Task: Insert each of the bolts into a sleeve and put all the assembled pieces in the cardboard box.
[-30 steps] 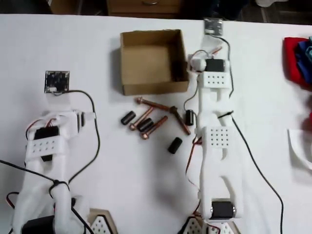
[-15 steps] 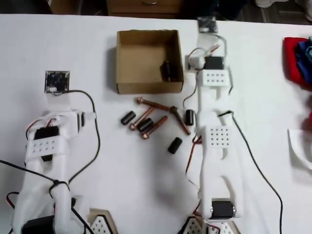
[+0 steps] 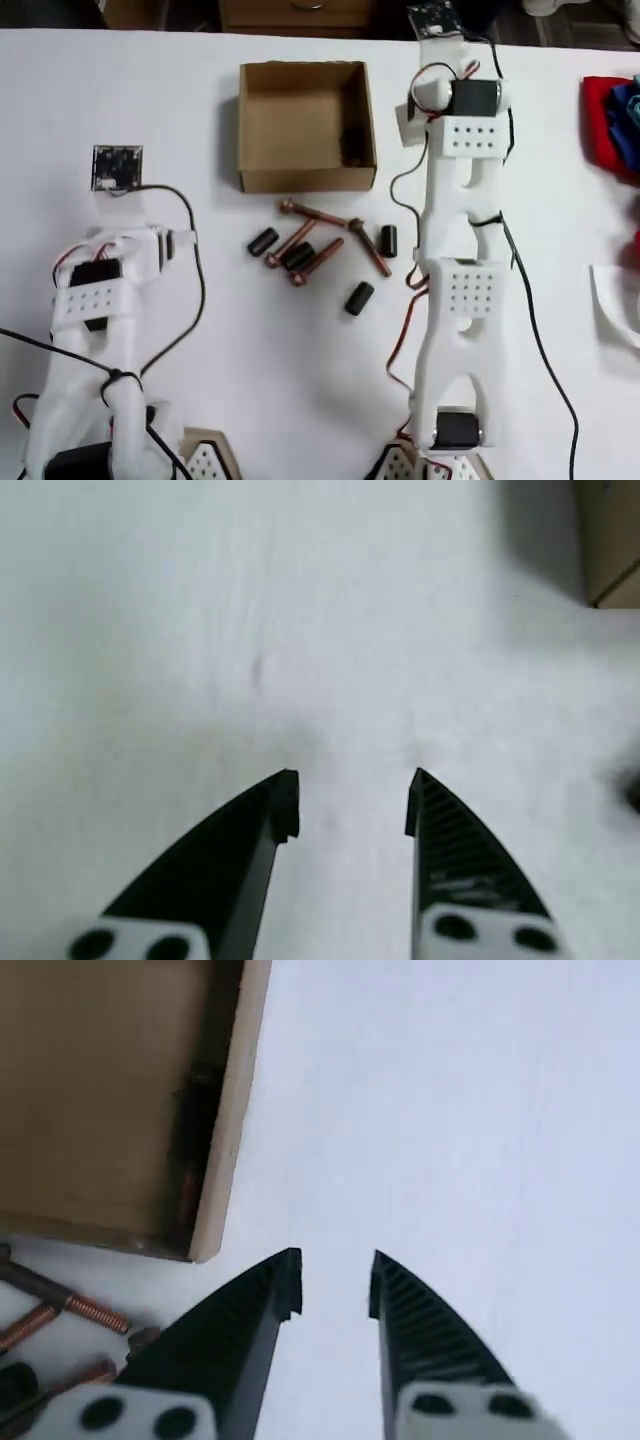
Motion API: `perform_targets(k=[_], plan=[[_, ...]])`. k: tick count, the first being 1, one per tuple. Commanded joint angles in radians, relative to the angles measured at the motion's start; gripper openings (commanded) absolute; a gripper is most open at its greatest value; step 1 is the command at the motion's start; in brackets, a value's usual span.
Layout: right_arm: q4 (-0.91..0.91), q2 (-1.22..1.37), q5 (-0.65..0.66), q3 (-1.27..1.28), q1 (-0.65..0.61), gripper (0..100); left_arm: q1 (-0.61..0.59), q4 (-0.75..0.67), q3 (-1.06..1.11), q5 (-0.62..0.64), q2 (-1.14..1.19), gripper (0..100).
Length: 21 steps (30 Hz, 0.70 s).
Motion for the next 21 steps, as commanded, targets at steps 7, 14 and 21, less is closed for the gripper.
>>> perform_targets(k=[7, 14, 21], plan=[[-0.007, -0.636, -0.183, 0.967, -0.071, 15.5, 0.008, -0.018, -0.008, 0.006, -0.025, 20], [-0.311, -0.613, -0.219, 1.289, -0.074, 15.5, 0.008, -0.018, -0.005, 0.006, -0.025, 20], [-0.417, -0.499, -0.221, 1.290, -0.074, 15.5, 0.008, -0.018, -0.005, 0.006, -0.025, 20]])
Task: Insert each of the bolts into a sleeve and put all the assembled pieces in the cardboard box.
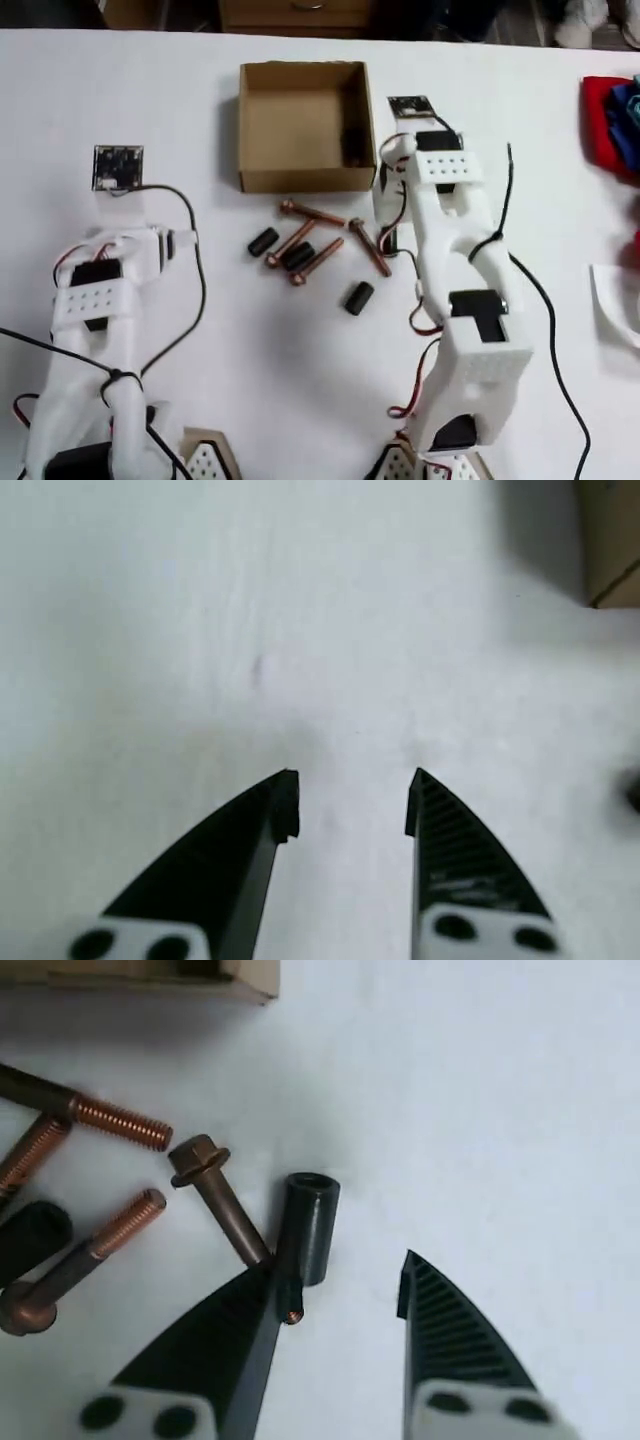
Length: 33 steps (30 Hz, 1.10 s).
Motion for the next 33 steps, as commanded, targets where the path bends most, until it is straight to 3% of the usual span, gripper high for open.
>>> perform_targets(k=[1, 18, 33], plan=[[-0.036, 0.028, -0.008, 0.000, -0.008, 15.5, 0.006, -0.018, -0.005, 0.006, -0.025, 20], [-0.140, 0.188, -0.006, -0.002, -0.045, 15.2, 0.006, -0.018, -0.005, 0.006, -0.025, 20], [0.013, 0.191, -0.015, 0.000, -0.044, 15.2, 0.006, -0.018, -0.005, 0.006, -0.025, 20]])
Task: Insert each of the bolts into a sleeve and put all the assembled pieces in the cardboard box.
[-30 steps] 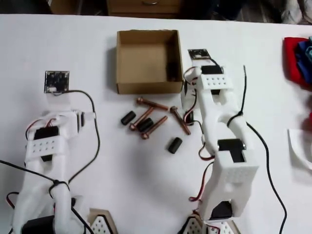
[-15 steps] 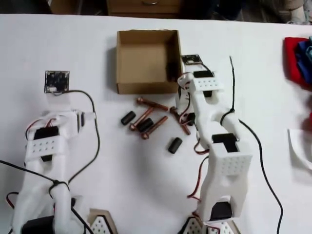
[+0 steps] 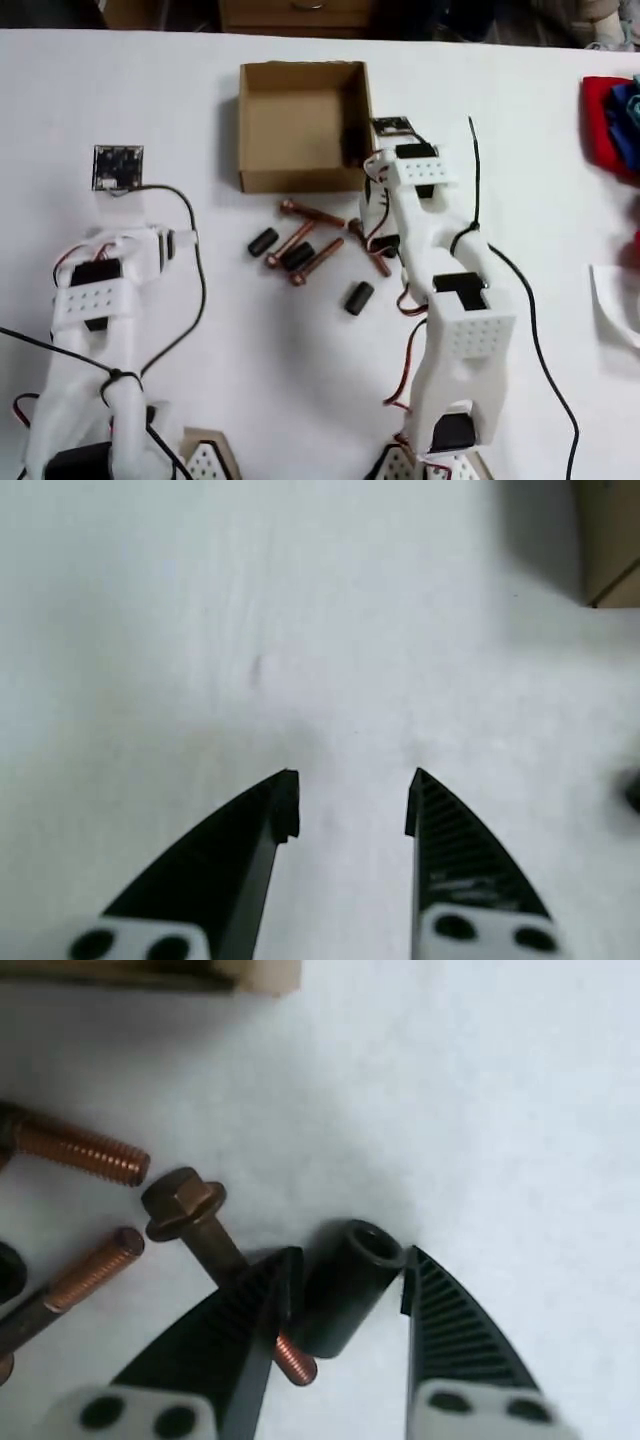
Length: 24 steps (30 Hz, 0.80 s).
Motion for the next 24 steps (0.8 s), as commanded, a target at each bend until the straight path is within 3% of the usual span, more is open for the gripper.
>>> perform_targets(k=[1, 5, 9, 15, 20, 24], plan=[[0.051, 0.002, -0.012, 0.012, -0.010, 15.2, 0.005, -0.018, -0.005, 0.006, -0.025, 20], [0.024, 0.002, -0.012, 0.012, -0.005, 14.6, 0.005, -0.018, -0.005, 0.006, -0.025, 20], [-0.010, 0.002, -0.012, 0.012, -0.004, 0.5, 0.005, -0.018, -0.005, 0.006, -0.025, 20], [-0.010, -0.045, -0.005, 0.012, -0.002, 2.2, 0.008, -0.006, -0.004, 0.008, -0.025, 20], [0.031, -0.280, -0.005, 0.052, 0.008, 2.2, 0.132, 0.103, -0.013, 0.043, -0.023, 20], [-0.041, -0.578, -0.005, 0.296, 0.050, 2.2, 0.282, 0.256, -0.125, 0.032, 0.006, 20]])
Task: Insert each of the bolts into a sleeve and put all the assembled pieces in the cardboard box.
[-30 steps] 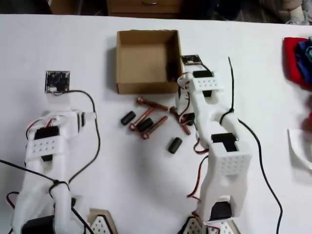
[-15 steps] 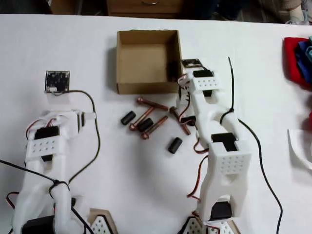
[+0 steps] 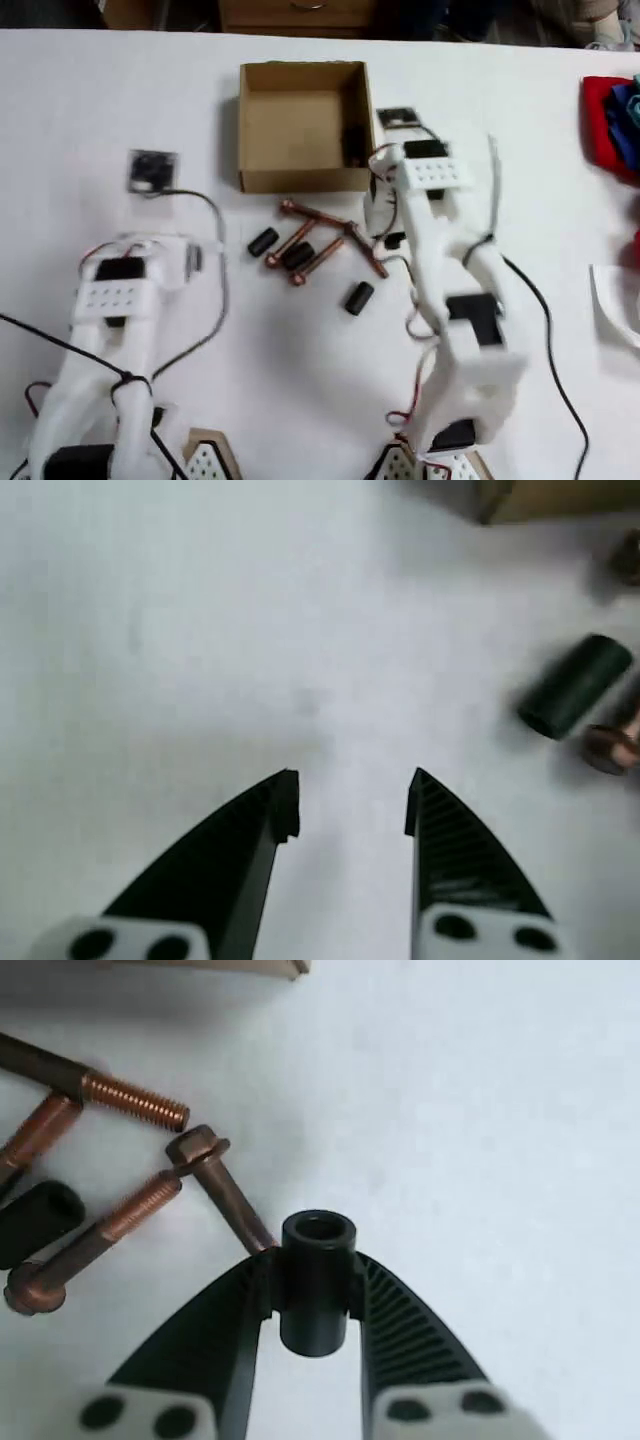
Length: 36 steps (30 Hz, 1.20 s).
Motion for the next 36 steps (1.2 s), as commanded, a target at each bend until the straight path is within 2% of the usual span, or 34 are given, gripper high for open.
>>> perform_targets(k=[1, 4, 7, 11, 16, 21, 27, 32, 36], plan=[[-0.102, -0.337, -0.002, 0.229, 0.065, 2.2, 0.127, 0.158, -0.171, -0.023, 0.029, 20], [-0.283, -0.535, -0.002, 0.494, 0.186, 2.1, 0.198, 0.334, -0.417, -0.035, 0.163, 20], [-0.472, -0.636, -0.009, 0.687, 0.308, 2.1, 0.270, 0.514, -0.708, 0.040, 0.342, 20], [-0.596, -0.642, -0.086, 0.818, 0.332, 2.1, 0.388, 0.747, -1.041, 0.212, 0.609, 20], [-0.736, -0.636, -0.097, 0.914, 0.363, 2.1, 0.500, 1.034, -1.273, 0.388, 0.918, 20], [-0.763, -0.602, -0.094, 0.908, 0.378, 2.1, 0.525, 1.040, -1.302, 0.324, 1.082, 20], [-0.728, -0.599, -0.100, 0.868, 0.372, 2.1, 0.549, 1.034, -1.372, 0.209, 1.123, 20], [-0.728, -0.599, -0.100, 0.867, 0.372, 2.1, 0.548, 1.026, -1.521, 0.196, 1.128, 20], [-0.728, -0.599, -0.101, 0.867, 0.372, 2.1, 0.548, 1.002, -1.538, 0.199, 1.129, 20]])
